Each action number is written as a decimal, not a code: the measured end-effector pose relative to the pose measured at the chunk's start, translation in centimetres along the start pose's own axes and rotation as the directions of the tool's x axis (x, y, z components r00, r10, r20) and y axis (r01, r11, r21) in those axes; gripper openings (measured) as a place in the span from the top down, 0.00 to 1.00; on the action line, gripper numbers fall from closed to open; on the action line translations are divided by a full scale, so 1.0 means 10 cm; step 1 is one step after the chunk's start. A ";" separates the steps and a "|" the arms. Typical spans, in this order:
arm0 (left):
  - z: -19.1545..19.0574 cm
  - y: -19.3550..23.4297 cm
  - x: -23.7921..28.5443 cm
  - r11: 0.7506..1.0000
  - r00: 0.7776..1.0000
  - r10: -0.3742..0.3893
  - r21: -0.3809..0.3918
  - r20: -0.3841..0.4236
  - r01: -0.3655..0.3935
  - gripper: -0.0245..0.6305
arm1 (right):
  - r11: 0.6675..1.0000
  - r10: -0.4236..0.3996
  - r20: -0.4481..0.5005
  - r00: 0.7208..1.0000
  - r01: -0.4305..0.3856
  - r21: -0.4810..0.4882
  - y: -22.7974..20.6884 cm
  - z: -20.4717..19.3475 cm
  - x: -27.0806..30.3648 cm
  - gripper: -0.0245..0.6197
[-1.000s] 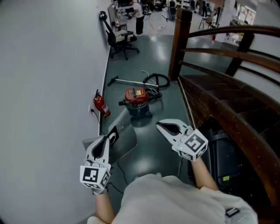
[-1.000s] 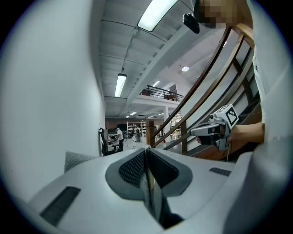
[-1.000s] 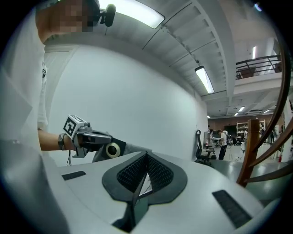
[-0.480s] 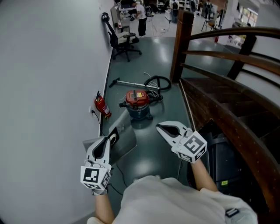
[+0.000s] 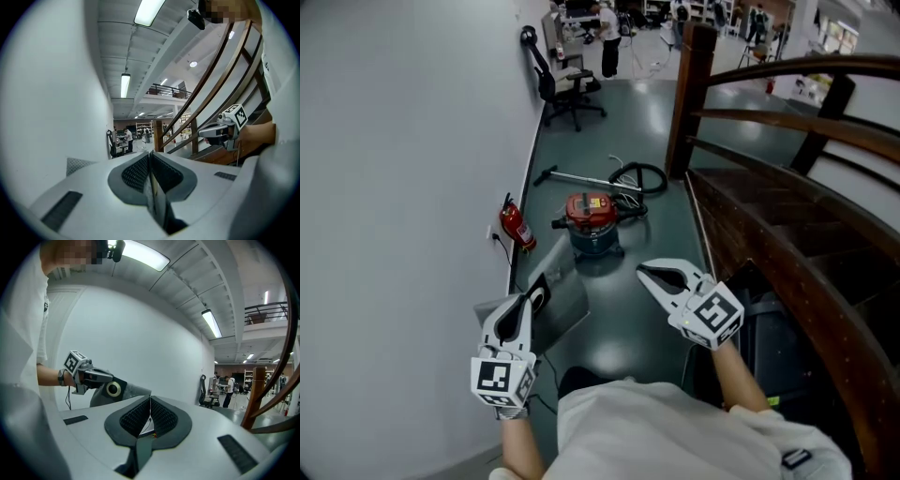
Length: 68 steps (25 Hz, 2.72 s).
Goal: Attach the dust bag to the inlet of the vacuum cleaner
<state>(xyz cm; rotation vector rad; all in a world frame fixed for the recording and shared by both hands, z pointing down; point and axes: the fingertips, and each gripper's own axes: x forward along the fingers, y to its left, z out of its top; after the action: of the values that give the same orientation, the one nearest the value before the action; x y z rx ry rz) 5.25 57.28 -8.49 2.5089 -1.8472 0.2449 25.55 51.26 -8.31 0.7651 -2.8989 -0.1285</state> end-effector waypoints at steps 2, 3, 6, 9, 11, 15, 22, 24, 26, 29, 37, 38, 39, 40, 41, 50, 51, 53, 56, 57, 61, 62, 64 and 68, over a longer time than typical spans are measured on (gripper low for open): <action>0.00 -0.03 0.03 1.000 1.000 0.004 -0.001 0.003 -0.004 0.92 | 0.999 0.003 -0.012 1.000 -0.004 -0.045 -0.04 -0.04 -0.02 0.92; 0.01 -0.05 0.04 1.000 1.000 0.004 -0.003 0.002 -0.004 0.92 | 0.998 0.003 -0.014 1.000 -0.004 -0.060 -0.06 -0.05 -0.03 0.92; 0.02 -0.08 0.11 1.000 1.000 0.004 -0.006 0.005 -0.004 0.92 | 0.998 0.009 -0.007 1.000 -0.010 -0.061 -0.10 -0.08 -0.04 0.92; 0.04 -0.08 0.22 1.000 1.000 0.000 -0.006 0.010 0.000 0.92 | 0.999 0.000 -0.010 1.000 0.000 -0.052 -0.19 -0.12 -0.02 0.92; 0.04 -0.06 0.31 1.000 1.000 -0.006 -0.007 0.016 0.006 0.92 | 0.999 -0.019 -0.020 1.000 0.018 -0.043 -0.28 -0.15 0.01 0.92; 0.02 0.04 0.52 1.000 1.000 -0.017 -0.006 0.023 0.017 0.92 | 0.997 -0.056 -0.030 0.998 0.055 -0.049 -0.47 -0.18 0.09 0.92; 0.00 0.39 1.09 0.999 0.999 -0.047 0.008 0.020 0.047 0.92 | 0.993 -0.108 -0.034 0.994 0.106 -0.053 -0.93 -0.29 0.51 0.92; 0.02 0.53 1.26 0.998 0.998 -0.054 0.009 0.020 0.054 0.92 | 0.991 -0.121 -0.030 0.992 0.120 -0.057 -1.07 -0.27 0.70 0.92; 0.05 0.68 1.44 0.998 0.998 -0.067 0.010 0.015 0.067 0.92 | 0.990 -0.128 -0.017 0.992 0.126 -0.061 -1.20 -0.20 0.90 0.92; 0.08 0.88 1.68 0.996 0.996 -0.087 0.009 0.004 0.087 0.92 | 0.991 -0.122 -0.020 0.992 0.121 -0.055 -1.33 -0.13 1.18 0.92; 0.03 1.38 2.20 0.994 0.994 -0.106 -0.004 -0.015 0.106 0.93 | 0.993 -0.112 -0.066 0.992 0.109 -0.045 -1.66 -0.15 1.81 0.92; 0.01 1.43 2.25 0.994 0.994 -0.107 -0.009 -0.019 0.107 0.93 | 0.993 -0.113 -0.069 0.991 0.111 -0.040 -1.69 -0.16 1.86 0.92; 0.01 1.48 2.30 0.994 0.994 -0.108 -0.012 -0.022 0.108 0.93 | 0.993 -0.116 -0.073 0.991 0.114 -0.032 -1.74 -0.17 1.91 0.92; 0.01 1.53 2.36 0.994 0.994 -0.107 -0.014 -0.023 0.107 0.93 | 0.993 -0.120 -0.080 0.990 0.118 -0.025 -1.79 -0.19 1.96 0.92; 0.01 1.58 2.42 0.994 0.994 -0.107 -0.014 -0.024 0.107 0.93 | 0.992 -0.123 -0.087 0.989 0.122 -0.020 -1.85 -0.21 2.01 0.92; -0.02 1.98 2.79 0.996 0.996 -0.085 -0.024 -0.036 0.084 0.93 | 0.994 -0.111 -0.102 0.989 0.113 0.009 -2.11 -0.27 2.40 0.92; -0.03 2.01 2.82 0.996 0.996 -0.081 -0.024 -0.039 0.081 0.93 | 0.993 -0.113 -0.107 0.988 0.115 0.013 -2.15 -0.29 2.42 0.92; -0.04 2.08 2.86 0.997 0.996 -0.073 -0.029 -0.044 0.072 0.93 | 0.993 -0.116 -0.115 0.987 0.119 0.017 -2.20 -0.31 2.47 0.92; -0.08 2.21 2.90 0.998 0.997 -0.056 -0.042 -0.049 0.054 0.93 | 0.992 -0.117 -0.131 0.984 0.122 0.025 -2.25 -0.36 2.57 0.92; -0.10 2.26 2.91 0.998 0.997 -0.051 -0.048 -0.052 0.048 0.93 | 0.992 -0.117 -0.137 0.984 0.122 0.028 -2.26 -0.37 2.61 0.92; -0.21 2.42 2.93 0.997 0.997 -0.035 -0.066 -0.067 0.031 0.93 | 0.993 -0.110 -0.151 0.982 0.116 0.032 -2.28 -0.43 2.76 0.92; -0.23 2.44 2.94 0.997 0.997 -0.035 -0.068 -0.070 0.030 0.93 | 0.993 -0.109 -0.155 0.982 0.115 0.032 -2.29 -0.45 2.79 0.92; -0.27 2.49 2.97 0.997 0.996 -0.038 -0.073 -0.075 0.033 0.93 | 0.993 -0.109 -0.164 0.981 0.115 0.032 -2.30 -0.47 2.85 0.92; -0.37 2.61 3.05 0.996 0.995 -0.047 -0.082 -0.087 0.040 0.93 | 0.992 -0.117 -0.175 0.978 0.125 0.036 -2.33 -0.53 3.00 0.92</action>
<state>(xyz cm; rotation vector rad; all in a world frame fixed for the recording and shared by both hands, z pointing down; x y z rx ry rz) -11.21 20.93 -2.83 2.4409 -1.7319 0.2708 11.86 15.90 -2.46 0.9125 -2.7008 -0.0064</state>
